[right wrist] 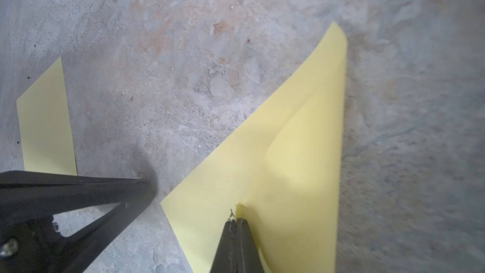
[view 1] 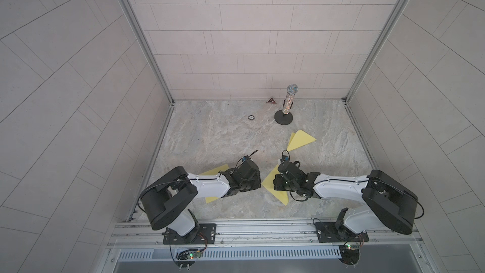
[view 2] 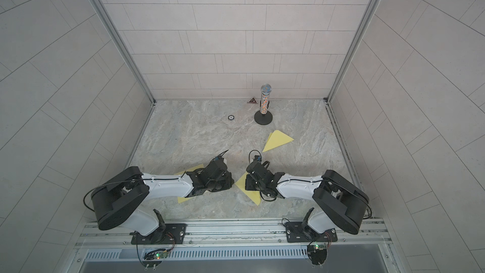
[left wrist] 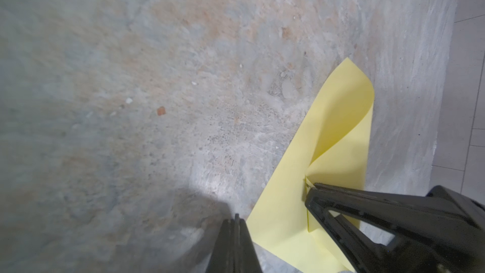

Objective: Fold the square paper diagonally
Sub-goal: Fold the paper at the center of the board.

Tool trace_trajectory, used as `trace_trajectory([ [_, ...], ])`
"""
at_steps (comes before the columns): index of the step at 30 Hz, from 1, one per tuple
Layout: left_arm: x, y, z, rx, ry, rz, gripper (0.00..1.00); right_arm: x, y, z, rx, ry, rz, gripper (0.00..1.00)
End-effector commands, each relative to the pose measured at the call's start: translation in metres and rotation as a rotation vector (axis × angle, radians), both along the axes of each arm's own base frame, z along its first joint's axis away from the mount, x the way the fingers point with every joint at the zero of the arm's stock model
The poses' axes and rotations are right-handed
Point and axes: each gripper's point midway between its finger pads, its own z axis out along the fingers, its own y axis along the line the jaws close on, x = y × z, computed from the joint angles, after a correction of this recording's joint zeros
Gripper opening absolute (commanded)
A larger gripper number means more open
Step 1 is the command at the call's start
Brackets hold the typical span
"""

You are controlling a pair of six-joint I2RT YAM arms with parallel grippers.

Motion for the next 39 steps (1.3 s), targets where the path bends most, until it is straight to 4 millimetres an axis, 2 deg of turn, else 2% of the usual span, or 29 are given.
trace_trajectory([
  [1,-0.002,-0.003,0.002,-0.033,-0.001,-0.031,0.00,-0.008,-0.016,-0.012,-0.084,0.029,-0.001,0.00],
  [9,-0.004,-0.020,0.008,-0.105,-0.003,-0.097,0.00,-0.009,-0.014,-0.011,-0.079,0.031,0.003,0.00],
  [17,-0.005,-0.009,-0.006,-0.041,0.019,-0.094,0.00,-0.009,-0.015,-0.010,-0.078,0.031,0.001,0.00],
  [23,-0.008,-0.009,-0.013,-0.036,0.045,-0.098,0.00,-0.009,-0.014,-0.006,-0.071,0.027,-0.002,0.00],
  [31,-0.011,0.001,-0.021,0.001,0.050,-0.080,0.00,-0.003,-0.009,0.015,-0.052,-0.014,0.020,0.00],
  [35,-0.012,0.002,-0.026,0.008,0.058,-0.080,0.00,0.002,0.007,0.033,0.027,-0.043,0.039,0.00],
  [39,-0.013,0.004,-0.030,0.015,0.062,-0.073,0.00,0.004,0.023,0.041,0.118,-0.041,0.045,0.00],
])
